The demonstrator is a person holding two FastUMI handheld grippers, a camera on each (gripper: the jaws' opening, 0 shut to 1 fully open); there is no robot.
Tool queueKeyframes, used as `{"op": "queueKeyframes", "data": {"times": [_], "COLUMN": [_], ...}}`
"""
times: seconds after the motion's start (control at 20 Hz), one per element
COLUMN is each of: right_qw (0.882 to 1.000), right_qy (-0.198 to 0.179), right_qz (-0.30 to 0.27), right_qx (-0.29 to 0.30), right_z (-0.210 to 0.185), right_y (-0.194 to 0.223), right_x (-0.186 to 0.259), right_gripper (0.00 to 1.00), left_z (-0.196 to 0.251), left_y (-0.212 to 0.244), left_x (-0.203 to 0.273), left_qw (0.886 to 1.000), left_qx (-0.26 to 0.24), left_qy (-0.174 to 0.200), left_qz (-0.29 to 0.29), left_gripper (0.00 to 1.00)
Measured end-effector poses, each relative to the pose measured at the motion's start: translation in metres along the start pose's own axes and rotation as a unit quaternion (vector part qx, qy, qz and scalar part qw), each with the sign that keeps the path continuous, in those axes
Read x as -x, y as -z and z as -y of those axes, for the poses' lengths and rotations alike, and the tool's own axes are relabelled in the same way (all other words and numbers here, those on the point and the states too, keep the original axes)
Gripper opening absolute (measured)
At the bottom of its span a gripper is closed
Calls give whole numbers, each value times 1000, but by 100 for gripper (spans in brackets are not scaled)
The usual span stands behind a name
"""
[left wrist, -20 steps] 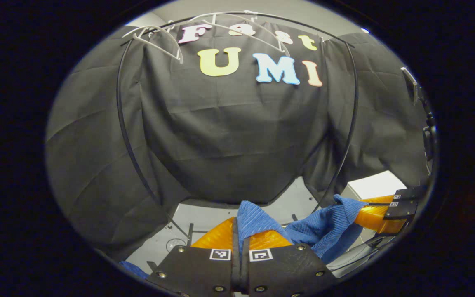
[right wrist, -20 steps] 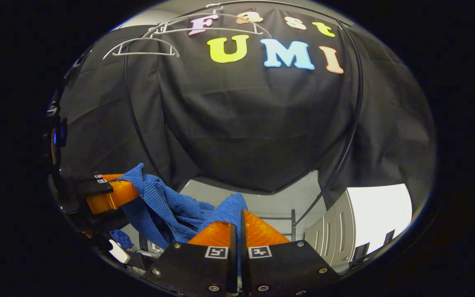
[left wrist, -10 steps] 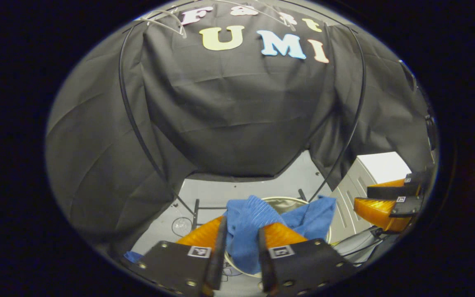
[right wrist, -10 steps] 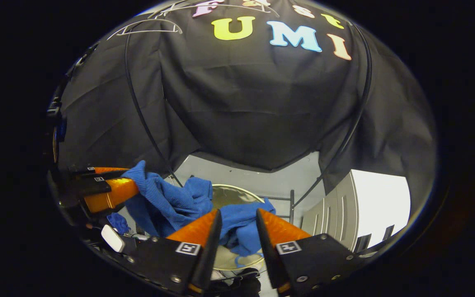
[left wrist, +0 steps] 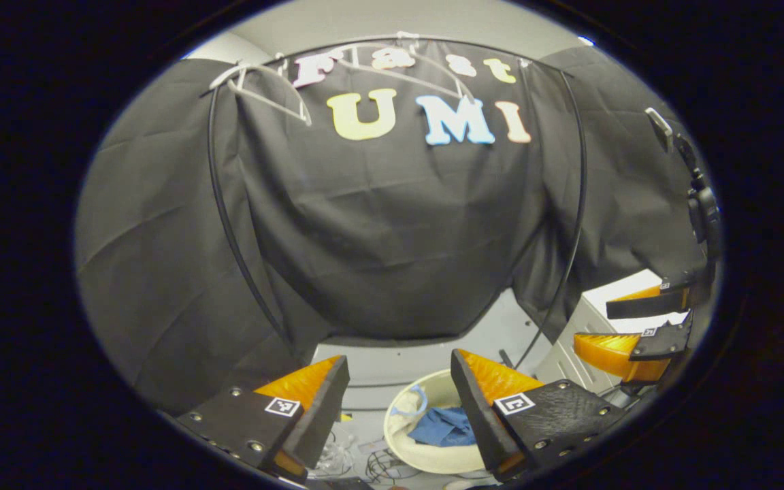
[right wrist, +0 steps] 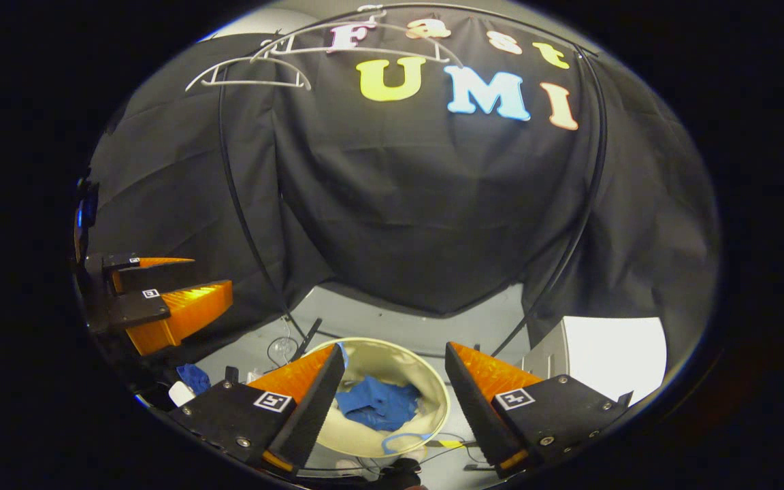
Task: Grasp the clothes on the hanger with both hands and then place them into the laundry hamper below.
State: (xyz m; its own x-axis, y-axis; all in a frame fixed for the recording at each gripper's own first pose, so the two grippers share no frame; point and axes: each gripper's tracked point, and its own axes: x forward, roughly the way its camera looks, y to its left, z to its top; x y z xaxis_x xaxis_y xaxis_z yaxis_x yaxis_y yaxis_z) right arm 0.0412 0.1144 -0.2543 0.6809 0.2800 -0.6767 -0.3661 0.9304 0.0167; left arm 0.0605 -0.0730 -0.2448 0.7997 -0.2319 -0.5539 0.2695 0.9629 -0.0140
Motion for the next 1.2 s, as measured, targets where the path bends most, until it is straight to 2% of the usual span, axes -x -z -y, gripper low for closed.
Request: {"op": "queueKeyframes", "data": {"times": [0.05, 0.2, 0.4, 0.65, 0.8, 1.05, 1.2], "right_qw": [1000, 996, 983, 964, 954, 936, 933], "right_qy": [5, 33, 57, 76, 90, 118, 126], "right_qz": [19, 88, 172, 253, 286, 328, 334], "right_qx": [-1, 1, 7, -26, -30, -42, -48], "right_z": [3, 20, 34, 52, 64, 85, 92], "right_y": [-15, -67, -124, -179, -195, -197, -190], "right_x": [8, 35, 82, 136, 164, 207, 219], "right_gripper": [92, 94, 93, 93, 92, 92, 93], "left_z": [-4, -8, -20, -42, -48, -63, -75], "left_y": [-18, -68, -133, -174, -187, -201, -207], "left_x": [10, 33, 66, 111, 130, 168, 185], "left_qw": [1000, 998, 991, 982, 976, 967, 961], "left_qx": [-1, 1, 21, 30, 34, 29, 26], "left_qy": [-2, -10, -15, -26, -37, -65, -83], "left_qz": [19, 69, 131, 184, 210, 244, 262], "left_gripper": [94, 94, 93, 93, 92, 92, 92]}}
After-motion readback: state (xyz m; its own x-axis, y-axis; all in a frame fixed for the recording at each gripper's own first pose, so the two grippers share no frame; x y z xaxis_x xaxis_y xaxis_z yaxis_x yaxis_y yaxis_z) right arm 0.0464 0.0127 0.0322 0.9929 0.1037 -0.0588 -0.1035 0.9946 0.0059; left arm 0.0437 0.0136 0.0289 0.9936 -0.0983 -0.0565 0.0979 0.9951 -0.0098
